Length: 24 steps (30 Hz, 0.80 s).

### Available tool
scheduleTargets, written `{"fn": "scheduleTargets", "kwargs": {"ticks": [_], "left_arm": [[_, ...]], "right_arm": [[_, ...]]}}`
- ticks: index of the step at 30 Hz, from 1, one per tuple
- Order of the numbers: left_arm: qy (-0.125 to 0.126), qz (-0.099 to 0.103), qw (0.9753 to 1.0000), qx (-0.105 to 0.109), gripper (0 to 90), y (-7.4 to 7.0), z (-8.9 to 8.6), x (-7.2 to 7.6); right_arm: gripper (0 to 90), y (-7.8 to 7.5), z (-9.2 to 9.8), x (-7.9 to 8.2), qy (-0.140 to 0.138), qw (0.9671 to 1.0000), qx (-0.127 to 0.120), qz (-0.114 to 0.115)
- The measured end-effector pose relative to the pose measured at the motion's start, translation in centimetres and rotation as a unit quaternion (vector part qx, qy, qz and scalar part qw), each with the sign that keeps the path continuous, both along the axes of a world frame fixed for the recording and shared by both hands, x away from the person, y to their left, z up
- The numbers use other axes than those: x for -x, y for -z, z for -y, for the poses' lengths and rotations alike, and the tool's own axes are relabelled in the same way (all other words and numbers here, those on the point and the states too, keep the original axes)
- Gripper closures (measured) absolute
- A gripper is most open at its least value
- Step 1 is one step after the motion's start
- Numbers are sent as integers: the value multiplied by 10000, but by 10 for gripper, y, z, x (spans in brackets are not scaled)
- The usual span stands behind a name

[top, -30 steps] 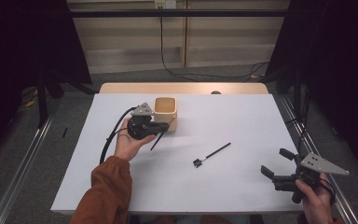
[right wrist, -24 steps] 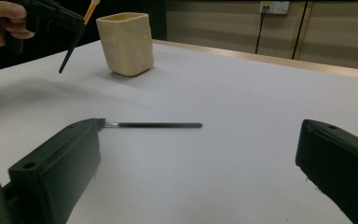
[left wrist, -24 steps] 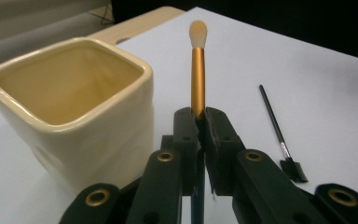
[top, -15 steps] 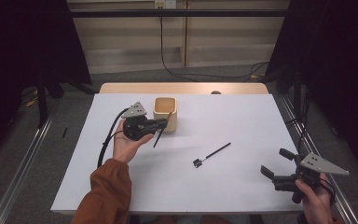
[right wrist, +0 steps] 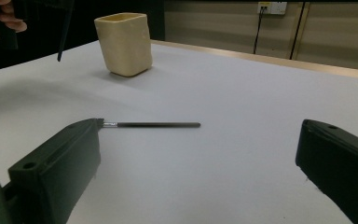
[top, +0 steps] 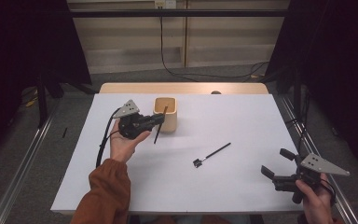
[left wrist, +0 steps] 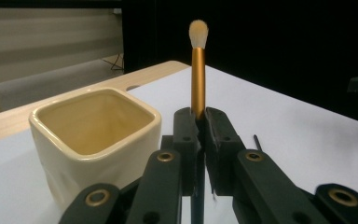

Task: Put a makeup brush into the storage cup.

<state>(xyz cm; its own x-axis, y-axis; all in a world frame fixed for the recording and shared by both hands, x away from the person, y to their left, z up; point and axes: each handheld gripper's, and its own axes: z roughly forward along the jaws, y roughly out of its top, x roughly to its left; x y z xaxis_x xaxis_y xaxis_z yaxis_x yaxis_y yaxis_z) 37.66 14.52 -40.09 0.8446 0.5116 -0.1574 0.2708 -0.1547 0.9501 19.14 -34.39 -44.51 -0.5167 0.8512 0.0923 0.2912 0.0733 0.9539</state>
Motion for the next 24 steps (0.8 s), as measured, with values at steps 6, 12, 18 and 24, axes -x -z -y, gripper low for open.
{"fn": "scheduleTargets", "kwargs": {"ticks": [6, 12, 18, 24], "left_arm": [[-95, 65, 9999, 78, 840, -7, -6, 2], [-76, 102, 9999, 87, 840, -9, -9, 3], [-184, 123, 9997, 128, 840, -14, -7, 6], [-105, 140, 9997, 156, 840, -24, -5, 5]], "right_arm": [[0, 0, 0, 0, -2, 10000, 4, -12], [0, 0, 0, 0, -20, 10000, 4, -9], [0, 0, 0, 0, -18, 10000, 0, 15], [0, 0, -1, 0, -18, 10000, -3, -14]]}}
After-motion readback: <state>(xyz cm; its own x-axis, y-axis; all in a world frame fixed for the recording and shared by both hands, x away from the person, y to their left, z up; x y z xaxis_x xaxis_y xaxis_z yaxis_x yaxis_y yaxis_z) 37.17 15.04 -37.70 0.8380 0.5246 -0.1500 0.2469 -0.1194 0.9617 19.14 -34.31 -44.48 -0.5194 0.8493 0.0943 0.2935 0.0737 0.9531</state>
